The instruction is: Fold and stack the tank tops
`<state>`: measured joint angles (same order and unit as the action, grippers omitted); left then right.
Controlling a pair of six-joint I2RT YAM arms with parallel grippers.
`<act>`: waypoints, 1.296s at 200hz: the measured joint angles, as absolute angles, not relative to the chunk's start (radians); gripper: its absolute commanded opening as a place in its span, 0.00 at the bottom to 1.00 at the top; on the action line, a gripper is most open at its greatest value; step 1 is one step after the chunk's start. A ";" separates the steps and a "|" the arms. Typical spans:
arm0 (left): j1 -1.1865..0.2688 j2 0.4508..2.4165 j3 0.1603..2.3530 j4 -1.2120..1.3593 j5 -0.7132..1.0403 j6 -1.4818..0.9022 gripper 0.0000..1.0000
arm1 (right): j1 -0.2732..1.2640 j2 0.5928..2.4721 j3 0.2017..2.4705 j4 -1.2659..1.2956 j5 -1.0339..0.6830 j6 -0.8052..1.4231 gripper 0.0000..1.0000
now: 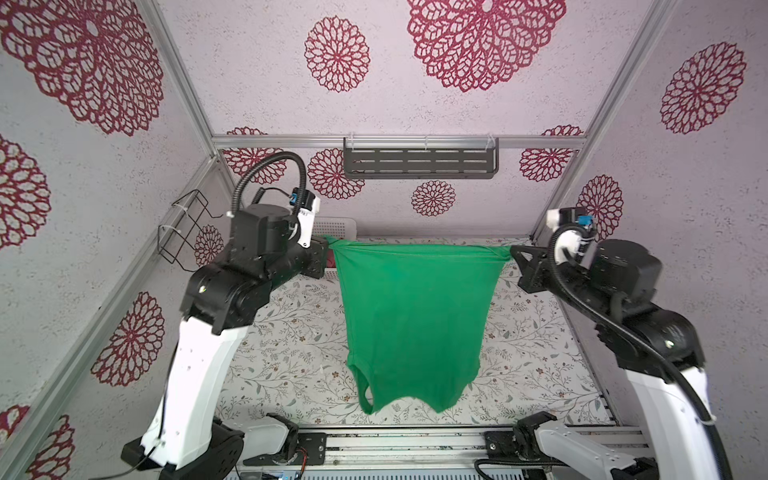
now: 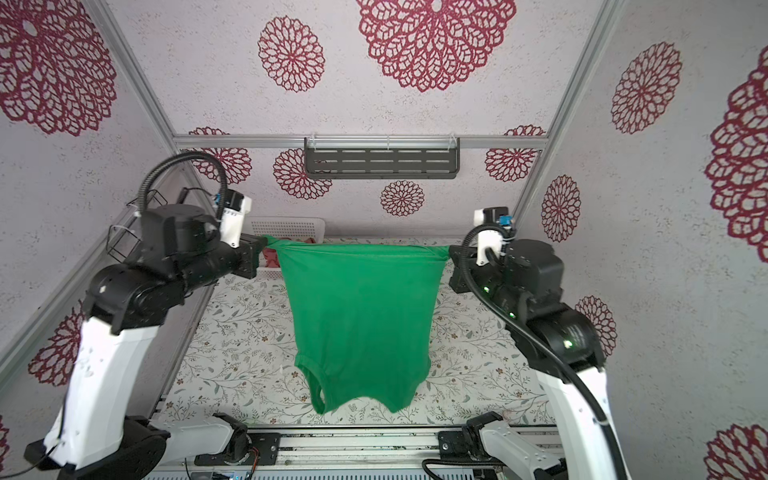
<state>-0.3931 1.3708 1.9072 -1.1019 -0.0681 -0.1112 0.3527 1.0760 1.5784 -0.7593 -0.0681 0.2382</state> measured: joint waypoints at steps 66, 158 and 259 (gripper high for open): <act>-0.308 1.948 1.942 -0.954 0.015 -0.081 0.14 | 0.329 1.481 1.336 -0.519 -0.049 0.229 0.00; -0.273 2.165 2.122 -0.939 -0.053 -0.105 0.67 | 0.226 1.631 1.409 -0.374 0.011 0.231 0.47; -0.522 1.747 1.164 -0.665 -0.052 -0.462 0.48 | 0.382 1.779 1.068 -0.241 -0.031 0.275 0.16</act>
<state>-0.5224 1.7473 1.1637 -0.6651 -0.0525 -0.4622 0.3820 1.7794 1.0683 -0.2413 -0.0315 0.2749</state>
